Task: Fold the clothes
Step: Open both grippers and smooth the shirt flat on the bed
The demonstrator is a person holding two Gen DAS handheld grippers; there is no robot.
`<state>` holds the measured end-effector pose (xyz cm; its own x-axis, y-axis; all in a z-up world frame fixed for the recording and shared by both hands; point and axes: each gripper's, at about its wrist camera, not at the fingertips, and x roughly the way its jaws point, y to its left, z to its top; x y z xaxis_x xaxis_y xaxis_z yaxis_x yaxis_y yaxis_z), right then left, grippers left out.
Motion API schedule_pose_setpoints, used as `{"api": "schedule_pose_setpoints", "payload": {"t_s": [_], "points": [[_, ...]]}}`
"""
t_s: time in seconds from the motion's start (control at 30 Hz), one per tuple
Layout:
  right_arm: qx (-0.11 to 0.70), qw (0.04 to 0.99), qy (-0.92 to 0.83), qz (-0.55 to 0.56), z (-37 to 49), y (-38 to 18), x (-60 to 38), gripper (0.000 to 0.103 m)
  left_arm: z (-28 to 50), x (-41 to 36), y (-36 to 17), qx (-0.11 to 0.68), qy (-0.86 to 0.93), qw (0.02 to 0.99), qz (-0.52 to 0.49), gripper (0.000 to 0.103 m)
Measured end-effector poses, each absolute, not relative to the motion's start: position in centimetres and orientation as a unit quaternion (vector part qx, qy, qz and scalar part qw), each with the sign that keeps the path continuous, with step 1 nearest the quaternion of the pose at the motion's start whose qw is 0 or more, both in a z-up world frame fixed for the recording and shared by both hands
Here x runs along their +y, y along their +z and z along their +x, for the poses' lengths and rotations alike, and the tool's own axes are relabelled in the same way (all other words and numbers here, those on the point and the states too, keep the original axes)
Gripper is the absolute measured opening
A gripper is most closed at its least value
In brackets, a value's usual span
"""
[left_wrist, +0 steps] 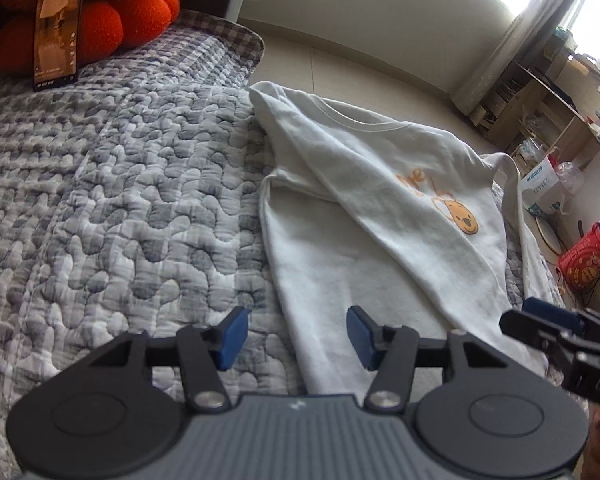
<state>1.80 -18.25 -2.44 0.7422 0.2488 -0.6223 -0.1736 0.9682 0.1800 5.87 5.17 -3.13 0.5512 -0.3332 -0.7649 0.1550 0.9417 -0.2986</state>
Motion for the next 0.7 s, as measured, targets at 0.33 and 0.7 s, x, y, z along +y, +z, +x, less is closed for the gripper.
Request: {"api": "schedule_pose_setpoints", "payload": {"t_s": [0.33, 0.7], "points": [[0.367, 0.911, 0.187, 0.001, 1.2, -3.7, -15.0, 0.061, 7.1, 5.7, -3.8, 0.463, -0.135, 0.867, -0.125, 0.054], [0.376, 0.912, 0.160, -0.030, 1.8, -4.9, -15.3, 0.049, 7.0, 6.0, -3.6, 0.465, -0.142, 0.864, -0.135, 0.054]]}}
